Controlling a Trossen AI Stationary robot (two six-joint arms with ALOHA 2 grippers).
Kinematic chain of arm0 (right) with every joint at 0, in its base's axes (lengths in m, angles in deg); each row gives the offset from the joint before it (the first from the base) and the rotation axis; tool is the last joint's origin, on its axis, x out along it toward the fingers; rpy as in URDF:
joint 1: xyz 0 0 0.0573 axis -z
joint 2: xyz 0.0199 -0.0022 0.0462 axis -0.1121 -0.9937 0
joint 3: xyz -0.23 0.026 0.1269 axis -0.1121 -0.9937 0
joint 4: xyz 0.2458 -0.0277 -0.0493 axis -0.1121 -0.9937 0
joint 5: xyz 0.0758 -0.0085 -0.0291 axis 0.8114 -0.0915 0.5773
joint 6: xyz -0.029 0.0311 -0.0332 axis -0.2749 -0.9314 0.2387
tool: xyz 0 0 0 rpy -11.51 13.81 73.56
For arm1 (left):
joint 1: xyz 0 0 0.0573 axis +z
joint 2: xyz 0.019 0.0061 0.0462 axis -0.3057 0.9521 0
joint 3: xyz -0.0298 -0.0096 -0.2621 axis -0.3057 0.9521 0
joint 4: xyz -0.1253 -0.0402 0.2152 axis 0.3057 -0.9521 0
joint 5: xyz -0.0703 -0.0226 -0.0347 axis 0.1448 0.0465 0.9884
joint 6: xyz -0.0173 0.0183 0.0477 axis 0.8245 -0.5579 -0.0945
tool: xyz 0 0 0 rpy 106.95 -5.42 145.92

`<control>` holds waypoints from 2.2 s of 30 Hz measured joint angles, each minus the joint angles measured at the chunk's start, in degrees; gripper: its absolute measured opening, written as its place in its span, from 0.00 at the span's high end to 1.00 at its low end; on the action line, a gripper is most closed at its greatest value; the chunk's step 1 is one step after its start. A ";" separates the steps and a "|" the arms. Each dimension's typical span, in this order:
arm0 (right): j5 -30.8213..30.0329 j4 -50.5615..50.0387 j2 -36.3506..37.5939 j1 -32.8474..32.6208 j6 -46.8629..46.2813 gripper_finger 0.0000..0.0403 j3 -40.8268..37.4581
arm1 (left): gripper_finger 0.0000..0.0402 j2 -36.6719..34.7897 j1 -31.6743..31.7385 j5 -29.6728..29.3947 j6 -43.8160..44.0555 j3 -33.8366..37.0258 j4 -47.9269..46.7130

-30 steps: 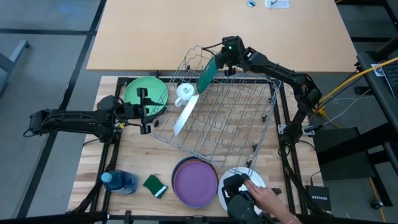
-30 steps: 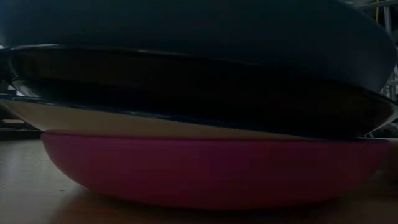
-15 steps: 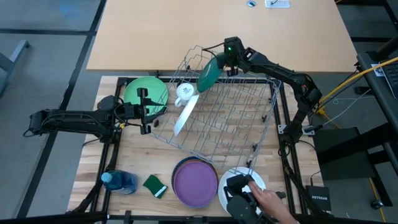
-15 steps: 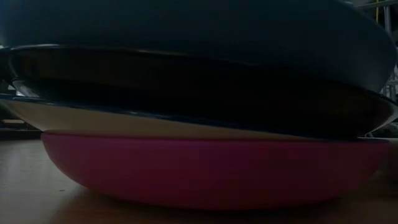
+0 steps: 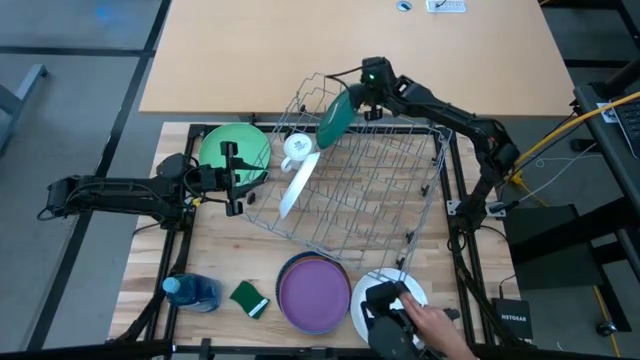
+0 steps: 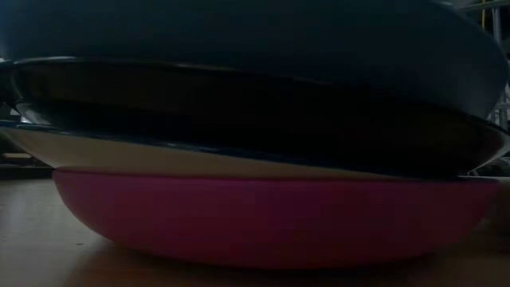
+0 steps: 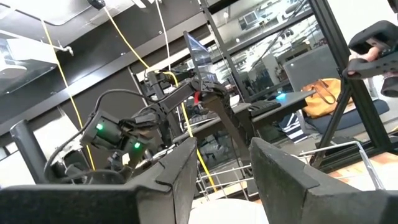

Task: Sort dishes
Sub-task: Put the dark green plate in the dish rack, then put the green plate in the dish rack

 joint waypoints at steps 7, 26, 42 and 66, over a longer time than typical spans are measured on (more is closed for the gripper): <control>-0.16 -2.57 3.24 -1.97 -1.28 0.67 0.00 | 0.65 0.00 0.00 0.00 0.00 0.00 0.02; -9.34 -14.95 9.04 -11.33 -14.97 0.67 0.02 | 0.65 0.00 0.00 0.00 0.34 0.00 -0.02; -13.89 -23.68 13.07 -27.47 -31.97 0.67 0.04 | 0.65 0.00 0.00 0.02 12.13 0.00 -0.04; -7.32 -29.73 13.18 -51.47 -57.75 0.67 0.04 | 0.65 -5.98 17.99 -20.27 38.38 -6.97 -22.51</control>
